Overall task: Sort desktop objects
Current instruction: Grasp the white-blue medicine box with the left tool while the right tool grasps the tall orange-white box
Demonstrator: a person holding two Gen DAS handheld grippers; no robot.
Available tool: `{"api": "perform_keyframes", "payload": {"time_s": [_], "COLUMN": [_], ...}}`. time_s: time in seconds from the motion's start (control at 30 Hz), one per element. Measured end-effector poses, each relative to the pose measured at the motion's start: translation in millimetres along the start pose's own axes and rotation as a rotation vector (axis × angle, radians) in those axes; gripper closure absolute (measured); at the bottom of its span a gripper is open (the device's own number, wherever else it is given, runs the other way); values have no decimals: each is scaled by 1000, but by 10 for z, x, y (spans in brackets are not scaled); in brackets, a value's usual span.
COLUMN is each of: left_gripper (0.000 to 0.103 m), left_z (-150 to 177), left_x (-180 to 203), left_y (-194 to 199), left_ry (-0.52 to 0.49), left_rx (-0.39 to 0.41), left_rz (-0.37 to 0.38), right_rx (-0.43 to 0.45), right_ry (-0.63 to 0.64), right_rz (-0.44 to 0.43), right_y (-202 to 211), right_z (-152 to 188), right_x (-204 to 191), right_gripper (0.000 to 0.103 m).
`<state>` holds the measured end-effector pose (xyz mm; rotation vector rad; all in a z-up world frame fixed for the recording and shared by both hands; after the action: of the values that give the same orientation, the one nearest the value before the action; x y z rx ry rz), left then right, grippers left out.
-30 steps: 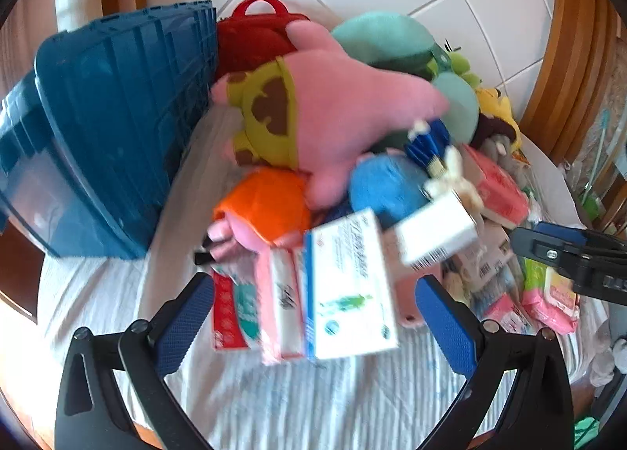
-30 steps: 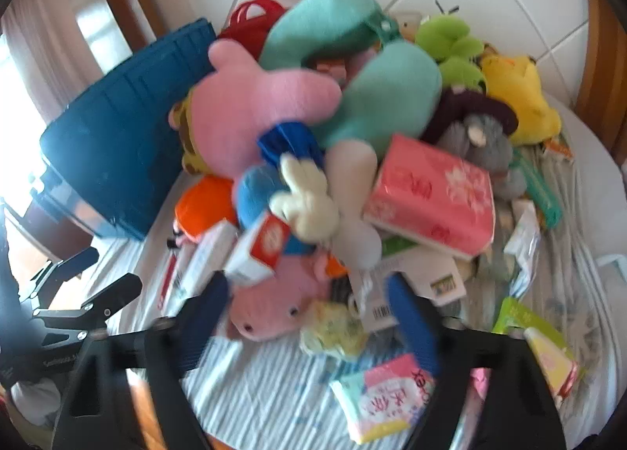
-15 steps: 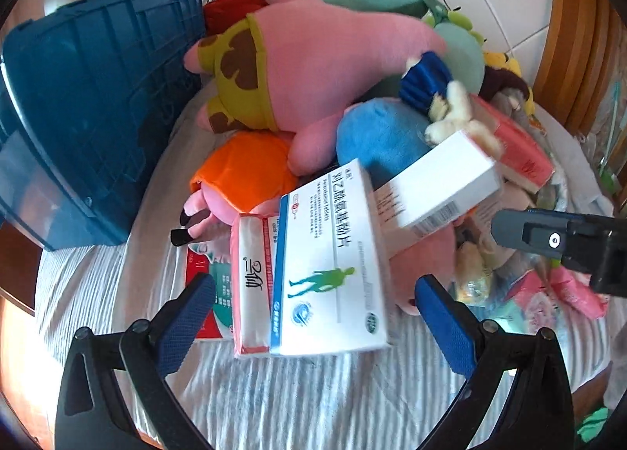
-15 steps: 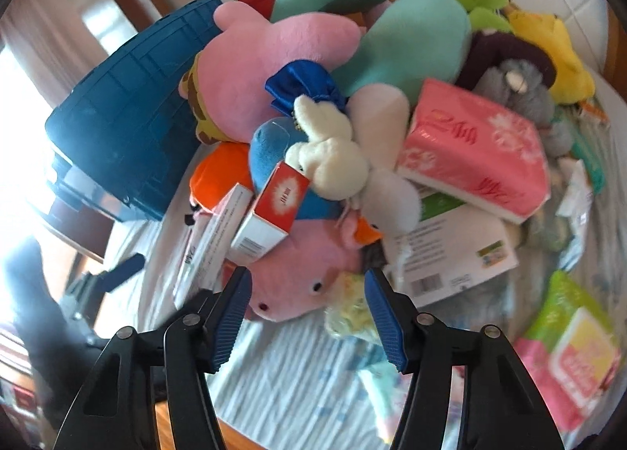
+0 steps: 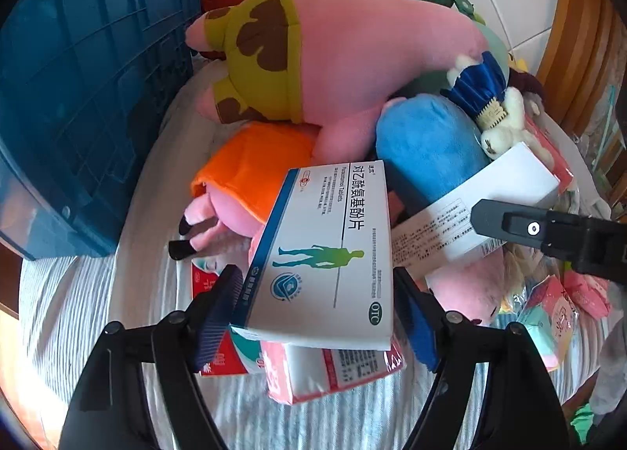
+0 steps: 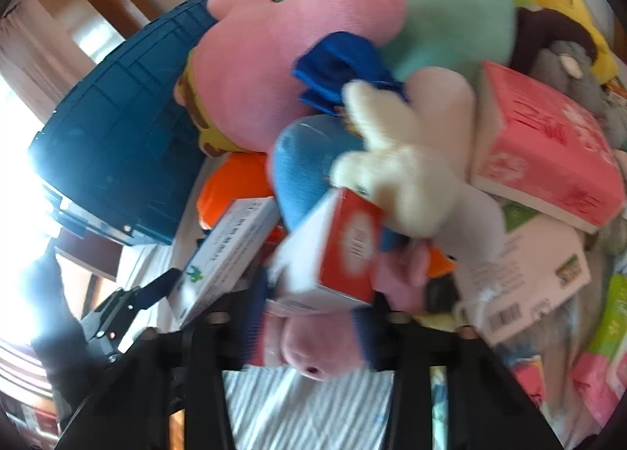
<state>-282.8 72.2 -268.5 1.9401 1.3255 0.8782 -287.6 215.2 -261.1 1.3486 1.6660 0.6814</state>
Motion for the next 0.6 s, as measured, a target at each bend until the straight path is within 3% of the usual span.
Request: {"api": "perform_keyframes", "payload": {"time_s": [0.17, 0.23, 0.3, 0.37, 0.43, 0.5, 0.6], "left_gripper": [26, 26, 27, 28, 29, 30, 30], "left_z": [16, 36, 53, 63, 76, 77, 41], "left_x": [-57, -93, -123, -132, -134, -124, -69], "left_y": [-78, -126, -154, -168, -181, -144, 13], "left_ry": [19, 37, 47, 51, 54, 50, 41], "left_rx": [-15, -30, -31, -30, -31, -15, 23], "left_rz": [21, 22, 28, 44, 60, 62, 71], "right_rx": [-2, -1, 0, 4, -2, 9, 39], "right_ry": [-13, -18, -24, -32, -27, -12, 30], "right_rz": [10, 21, 31, 39, 43, 14, 3], "right_y": [-54, -62, -53, -36, -46, -36, 50], "right_z": [-14, -1, 24, 57, 106, 97, 45], "right_x": [-5, 13, 36, 64, 78, 26, -83], "right_gripper": [65, 57, 41, 31, 43, 65, 75]}}
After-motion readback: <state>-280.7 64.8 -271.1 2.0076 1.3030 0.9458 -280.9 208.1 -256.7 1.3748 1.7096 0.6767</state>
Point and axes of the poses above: each gripper's, at about its wrist camera, not at the fingertips, and y roughly against the way its jaws point, x to its right, z to its underside, the point moved 6 cm from there along -y, roughly the way its jaws point, and after that the axes turned 11 degrees about z, right-handed, at the moved point
